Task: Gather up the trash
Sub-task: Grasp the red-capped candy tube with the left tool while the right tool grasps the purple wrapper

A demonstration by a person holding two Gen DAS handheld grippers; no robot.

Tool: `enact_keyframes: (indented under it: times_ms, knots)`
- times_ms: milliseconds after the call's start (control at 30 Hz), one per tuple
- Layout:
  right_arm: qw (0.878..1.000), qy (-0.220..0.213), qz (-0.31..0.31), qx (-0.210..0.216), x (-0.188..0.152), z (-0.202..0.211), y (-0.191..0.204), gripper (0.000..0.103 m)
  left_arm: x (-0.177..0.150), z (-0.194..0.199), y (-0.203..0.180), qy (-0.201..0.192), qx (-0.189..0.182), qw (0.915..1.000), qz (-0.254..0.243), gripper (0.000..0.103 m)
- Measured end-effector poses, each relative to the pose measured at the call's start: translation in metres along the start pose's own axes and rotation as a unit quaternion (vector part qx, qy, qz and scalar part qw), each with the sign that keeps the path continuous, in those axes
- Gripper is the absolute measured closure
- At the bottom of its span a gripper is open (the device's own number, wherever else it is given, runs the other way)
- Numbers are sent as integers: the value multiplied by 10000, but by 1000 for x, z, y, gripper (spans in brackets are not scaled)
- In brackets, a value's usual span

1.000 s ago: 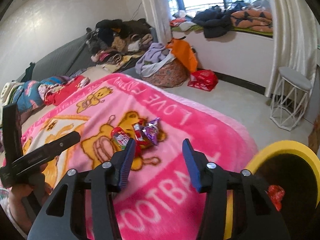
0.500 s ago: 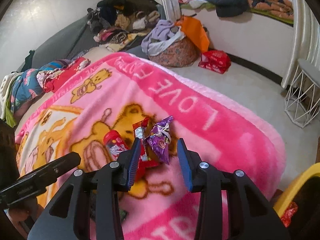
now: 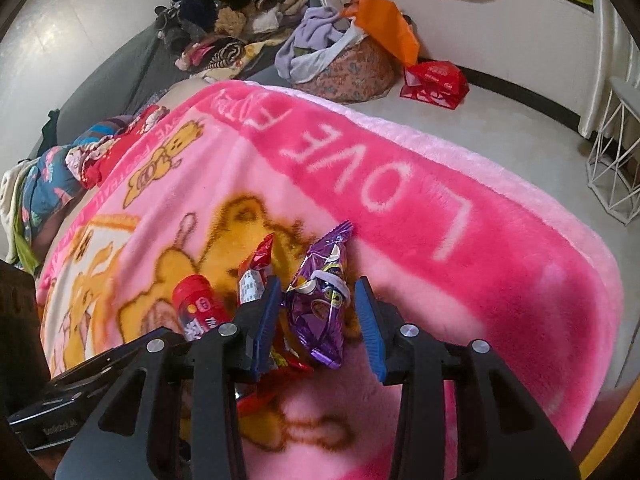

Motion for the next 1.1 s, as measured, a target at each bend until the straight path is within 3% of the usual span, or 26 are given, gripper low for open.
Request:
enact_keyframes:
  times_ms: [200, 267, 367, 733, 867, 1100]
  knots:
    - [9989, 160, -335, 277, -7, -12, -13, 64, 4, -11, 0, 138, -126, 9998, 115, 50]
    - [9981, 102, -468, 396, -9, -8, -18, 72, 5, -14, -1, 163, -161, 9996, 161, 48]
    - [9976, -45, -565, 392, -12, 4, -24, 78, 7, -17, -2, 178, -159, 9995, 195, 47]
    - [9939, -945, -563, -15, -30, 75, -44, 79, 7, -29, -6, 298, 24, 9989, 348, 47]
    - [9915, -1147, -620, -51, -46, 93, -45, 79, 7, -29, -6, 404, 143, 9987, 269, 56]
    - [9911, -1247, -459, -106, -66, 112, -39, 79, -2, -16, -2, 268, -239, 9981, 510, 63]
Point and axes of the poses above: each gripper's, at about its wrist camera, not at the fingertips, and z roughly against the way its jaws point, y to its left, x to its top, the point moved 6 cm from there along -z, roughly the way its jaws point, and after that the axes turned 10 degrees about -z, right-handed, at the moved point
